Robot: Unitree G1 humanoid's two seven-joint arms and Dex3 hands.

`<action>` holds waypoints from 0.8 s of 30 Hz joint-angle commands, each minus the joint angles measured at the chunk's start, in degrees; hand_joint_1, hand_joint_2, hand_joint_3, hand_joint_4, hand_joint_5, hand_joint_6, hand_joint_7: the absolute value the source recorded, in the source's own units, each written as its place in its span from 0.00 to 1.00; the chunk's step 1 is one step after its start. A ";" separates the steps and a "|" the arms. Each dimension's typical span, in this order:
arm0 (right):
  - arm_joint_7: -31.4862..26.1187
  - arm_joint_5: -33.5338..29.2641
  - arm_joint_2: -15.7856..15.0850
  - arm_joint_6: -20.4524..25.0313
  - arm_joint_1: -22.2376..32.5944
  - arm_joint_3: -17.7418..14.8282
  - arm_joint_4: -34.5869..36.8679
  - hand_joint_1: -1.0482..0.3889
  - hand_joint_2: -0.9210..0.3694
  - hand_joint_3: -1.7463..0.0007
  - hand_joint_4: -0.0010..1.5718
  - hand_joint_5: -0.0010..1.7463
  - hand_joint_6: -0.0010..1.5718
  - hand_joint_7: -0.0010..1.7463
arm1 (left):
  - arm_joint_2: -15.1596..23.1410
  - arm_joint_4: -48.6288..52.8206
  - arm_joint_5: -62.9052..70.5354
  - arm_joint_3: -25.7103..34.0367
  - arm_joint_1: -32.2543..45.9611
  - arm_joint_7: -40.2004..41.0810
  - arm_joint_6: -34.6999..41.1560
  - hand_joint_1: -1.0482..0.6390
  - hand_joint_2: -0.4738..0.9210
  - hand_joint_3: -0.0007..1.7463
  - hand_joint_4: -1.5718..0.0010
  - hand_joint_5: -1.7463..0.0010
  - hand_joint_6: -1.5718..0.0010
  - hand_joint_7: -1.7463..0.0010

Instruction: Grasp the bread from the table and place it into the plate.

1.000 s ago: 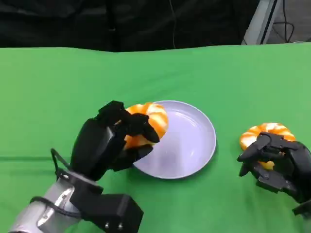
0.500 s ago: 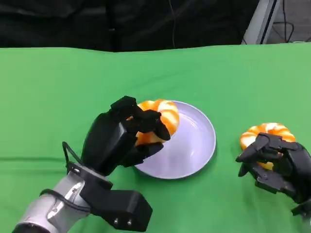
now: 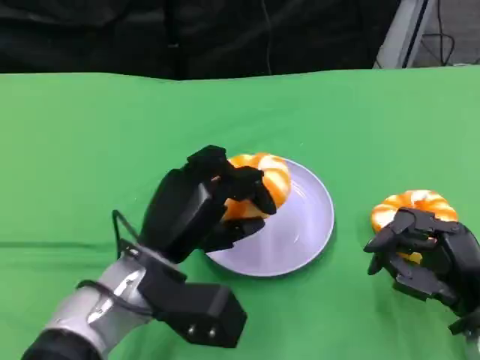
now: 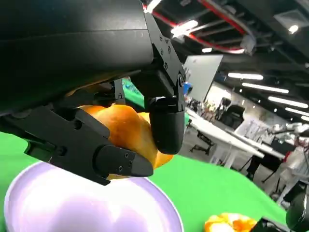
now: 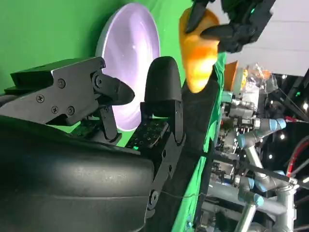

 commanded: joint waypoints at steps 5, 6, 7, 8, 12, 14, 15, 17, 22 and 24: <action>-2.00 -0.15 -0.69 -0.91 -0.33 -0.12 0.28 0.79 0.06 0.63 0.54 0.78 0.59 0.54 | -1.13 3.72 -0.23 -0.85 -2.76 0.16 -1.59 0.58 0.94 0.19 0.60 0.04 0.54 0.32; -2.04 -0.15 -0.70 -0.91 -0.33 -0.10 0.28 0.79 0.06 0.64 0.54 0.78 0.59 0.54 | -1.13 3.80 -0.22 -0.86 -2.79 0.20 -1.63 0.58 0.94 0.19 0.60 0.04 0.54 0.32; -2.06 -0.15 -0.70 -0.92 -0.33 -0.08 0.28 0.79 0.06 0.64 0.54 0.78 0.59 0.54 | -1.14 3.86 -0.21 -0.87 -2.82 0.23 -1.66 0.58 0.94 0.19 0.60 0.04 0.54 0.32; -2.35 -0.18 -0.56 -0.83 -0.32 -0.09 0.17 0.79 0.05 0.64 0.54 0.78 0.59 0.54 | -1.47 4.62 -0.45 -0.91 -2.98 -0.14 -1.38 0.58 0.94 0.19 0.60 0.04 0.54 0.31; -4.07 -1.03 -0.50 -1.39 -0.38 0.10 0.23 0.78 0.09 0.61 0.53 0.79 0.58 0.56 | -2.33 7.11 -1.26 -0.88 -3.62 -0.95 -1.47 0.60 0.94 0.19 0.58 0.06 0.52 0.32; -5.10 -1.58 -0.66 -1.23 -0.37 0.31 0.17 0.77 0.12 0.59 0.54 0.79 0.58 0.56 | -2.61 8.32 -1.62 -0.84 -3.95 -1.30 -1.66 0.61 0.95 0.19 0.58 0.06 0.52 0.32; -5.50 -1.86 -0.73 -1.28 -0.37 0.40 0.15 0.77 0.12 0.58 0.54 0.79 0.58 0.56 | -2.75 8.80 -1.91 -0.78 -4.07 -1.55 -1.81 0.61 0.95 0.19 0.58 0.06 0.53 0.32; -5.97 -2.20 -0.80 -1.38 -0.36 0.54 0.12 0.77 0.12 0.57 0.54 0.79 0.58 0.56 | -2.86 9.31 -2.30 -0.77 -4.23 -1.77 -2.03 0.61 0.95 0.20 0.58 0.06 0.53 0.31; -5.80 -1.65 -0.61 -0.72 -0.27 0.60 -0.14 0.77 0.12 0.57 0.54 0.79 0.58 0.56 | -2.88 10.81 -2.75 -1.14 -4.80 -2.38 -1.64 0.59 0.96 0.19 0.60 0.07 0.55 0.32; -6.12 -1.84 -0.58 -0.86 -0.18 0.69 -0.28 0.78 0.12 0.57 0.54 0.79 0.58 0.57 | -3.08 11.96 -3.11 -1.09 -5.05 -2.39 -1.90 0.59 0.97 0.19 0.59 0.08 0.54 0.33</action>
